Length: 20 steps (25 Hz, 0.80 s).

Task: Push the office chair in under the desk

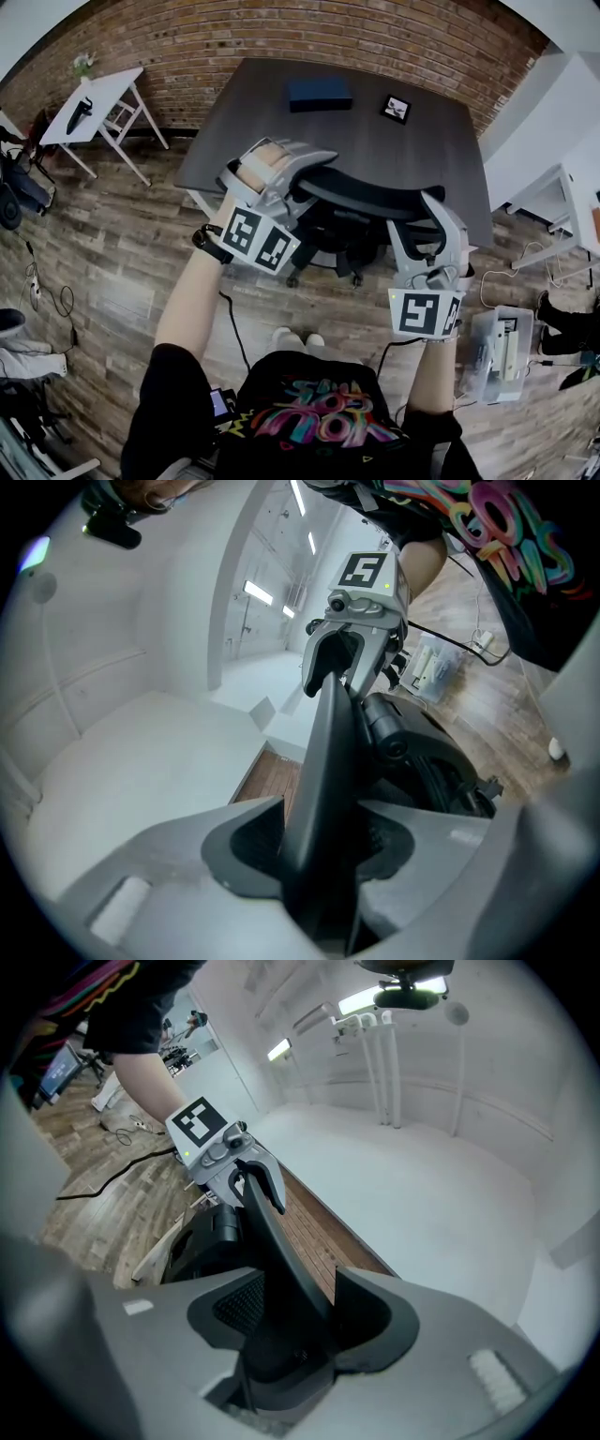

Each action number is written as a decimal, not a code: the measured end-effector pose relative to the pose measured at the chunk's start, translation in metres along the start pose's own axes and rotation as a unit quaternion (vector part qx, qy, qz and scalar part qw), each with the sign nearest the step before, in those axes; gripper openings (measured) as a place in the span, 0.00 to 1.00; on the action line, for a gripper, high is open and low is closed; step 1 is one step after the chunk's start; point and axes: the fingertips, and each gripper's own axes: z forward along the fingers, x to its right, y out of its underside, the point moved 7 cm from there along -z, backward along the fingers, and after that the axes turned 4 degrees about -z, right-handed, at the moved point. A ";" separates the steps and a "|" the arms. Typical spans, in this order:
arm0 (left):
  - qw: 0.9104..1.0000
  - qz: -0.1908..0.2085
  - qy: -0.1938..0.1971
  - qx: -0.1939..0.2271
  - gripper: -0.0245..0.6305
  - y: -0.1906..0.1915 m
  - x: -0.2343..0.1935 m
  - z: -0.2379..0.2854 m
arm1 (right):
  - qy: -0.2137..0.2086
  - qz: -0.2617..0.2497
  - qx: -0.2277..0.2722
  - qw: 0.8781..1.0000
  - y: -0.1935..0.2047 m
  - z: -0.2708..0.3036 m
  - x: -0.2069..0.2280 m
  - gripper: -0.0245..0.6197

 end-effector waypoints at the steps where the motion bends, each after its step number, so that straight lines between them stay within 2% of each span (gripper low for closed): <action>1: 1.000 0.000 0.000 0.001 0.27 0.001 0.000 0.000 | 0.001 0.000 -0.001 1.000 0.000 0.001 -0.001 0.38; 9: 1.000 0.001 -0.009 0.009 0.28 0.000 0.001 0.003 | 0.007 0.005 -0.004 1.000 0.003 0.000 0.001 0.38; 14: 1.000 -0.009 -0.016 0.012 0.33 -0.002 0.002 0.002 | 0.016 0.006 -0.001 1.000 0.003 -0.003 -0.001 0.39; 20: 1.000 0.004 -0.002 -0.006 0.37 -0.005 0.007 0.001 | 0.022 0.003 0.014 1.000 0.004 -0.008 -0.005 0.39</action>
